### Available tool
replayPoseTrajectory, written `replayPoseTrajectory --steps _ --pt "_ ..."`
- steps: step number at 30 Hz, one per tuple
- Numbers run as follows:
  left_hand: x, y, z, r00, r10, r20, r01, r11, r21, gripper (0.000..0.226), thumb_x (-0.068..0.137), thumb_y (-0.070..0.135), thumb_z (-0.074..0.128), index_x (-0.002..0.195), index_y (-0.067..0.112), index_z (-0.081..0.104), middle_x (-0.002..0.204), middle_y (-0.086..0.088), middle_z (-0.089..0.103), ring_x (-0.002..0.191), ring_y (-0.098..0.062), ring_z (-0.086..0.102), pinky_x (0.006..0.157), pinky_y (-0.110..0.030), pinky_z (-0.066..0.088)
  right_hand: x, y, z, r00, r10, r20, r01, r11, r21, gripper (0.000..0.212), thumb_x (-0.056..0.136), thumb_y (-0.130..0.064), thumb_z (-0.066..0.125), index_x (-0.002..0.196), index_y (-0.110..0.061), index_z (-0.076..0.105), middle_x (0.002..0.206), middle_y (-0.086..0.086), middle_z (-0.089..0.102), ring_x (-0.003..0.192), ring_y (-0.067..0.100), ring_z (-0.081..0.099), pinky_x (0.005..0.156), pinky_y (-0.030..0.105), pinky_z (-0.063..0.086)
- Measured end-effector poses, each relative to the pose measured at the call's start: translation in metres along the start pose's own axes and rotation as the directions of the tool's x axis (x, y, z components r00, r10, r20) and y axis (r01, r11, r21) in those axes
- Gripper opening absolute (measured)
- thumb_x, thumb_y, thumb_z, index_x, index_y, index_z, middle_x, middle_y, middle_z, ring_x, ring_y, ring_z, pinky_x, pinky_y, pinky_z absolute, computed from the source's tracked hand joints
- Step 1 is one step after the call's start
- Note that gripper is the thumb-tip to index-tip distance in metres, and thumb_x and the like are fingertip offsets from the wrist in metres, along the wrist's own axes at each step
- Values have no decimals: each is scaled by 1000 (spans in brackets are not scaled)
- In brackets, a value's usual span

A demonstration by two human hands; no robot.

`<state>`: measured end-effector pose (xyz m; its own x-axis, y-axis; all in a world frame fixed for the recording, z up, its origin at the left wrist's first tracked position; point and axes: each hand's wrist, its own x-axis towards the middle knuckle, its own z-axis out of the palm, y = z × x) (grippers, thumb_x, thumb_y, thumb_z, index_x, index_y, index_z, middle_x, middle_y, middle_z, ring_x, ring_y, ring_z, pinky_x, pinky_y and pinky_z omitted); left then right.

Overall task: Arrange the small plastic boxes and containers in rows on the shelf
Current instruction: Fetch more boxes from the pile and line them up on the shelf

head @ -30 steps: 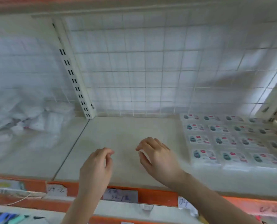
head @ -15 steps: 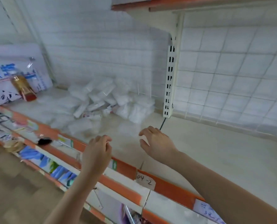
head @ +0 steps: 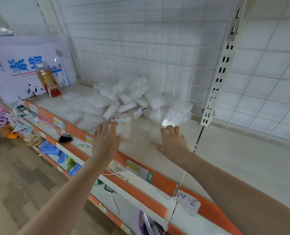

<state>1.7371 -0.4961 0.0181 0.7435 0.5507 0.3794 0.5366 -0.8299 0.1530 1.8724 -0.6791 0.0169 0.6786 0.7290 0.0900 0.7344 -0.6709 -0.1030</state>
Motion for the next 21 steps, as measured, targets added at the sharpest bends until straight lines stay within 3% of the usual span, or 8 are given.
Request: replayPoseTrajectory --steps 3,8,13,21 --pt "9 -7 7 996 -51 76 45 996 77 58 85 26 61 137 12 37 138 -12 41 129 -32 34 106 -41 26 4 2 -3 999 -30 -31 27 996 -91 53 91 -44 49 131 -11 37 131 10 36 119 28 35 94 34 37" --pt "10 -6 17 998 -56 -10 57 989 136 55 80 6 56 132 17 41 132 -14 44 126 -33 35 104 -42 27 7 0 -4 999 -35 -32 32 995 -92 50 90 -45 51 124 -10 41 125 12 40 114 28 38 93 34 36" --pt "15 1 14 995 -92 29 86 985 151 58 80 7 51 134 22 35 130 -14 43 121 -33 35 101 -42 26 6 0 -4 1000 -4 -5 4 996 -86 46 91 -46 48 122 -12 42 125 12 46 116 28 37 95 33 35" --pt "-18 45 10 988 133 -73 -135 990 -36 59 68 22 80 119 18 50 114 -18 53 100 -36 53 82 -46 46 -22 29 -20 1000 18 0 -18 998 58 63 89 -51 52 140 -20 31 136 1 42 128 23 34 104 36 30"
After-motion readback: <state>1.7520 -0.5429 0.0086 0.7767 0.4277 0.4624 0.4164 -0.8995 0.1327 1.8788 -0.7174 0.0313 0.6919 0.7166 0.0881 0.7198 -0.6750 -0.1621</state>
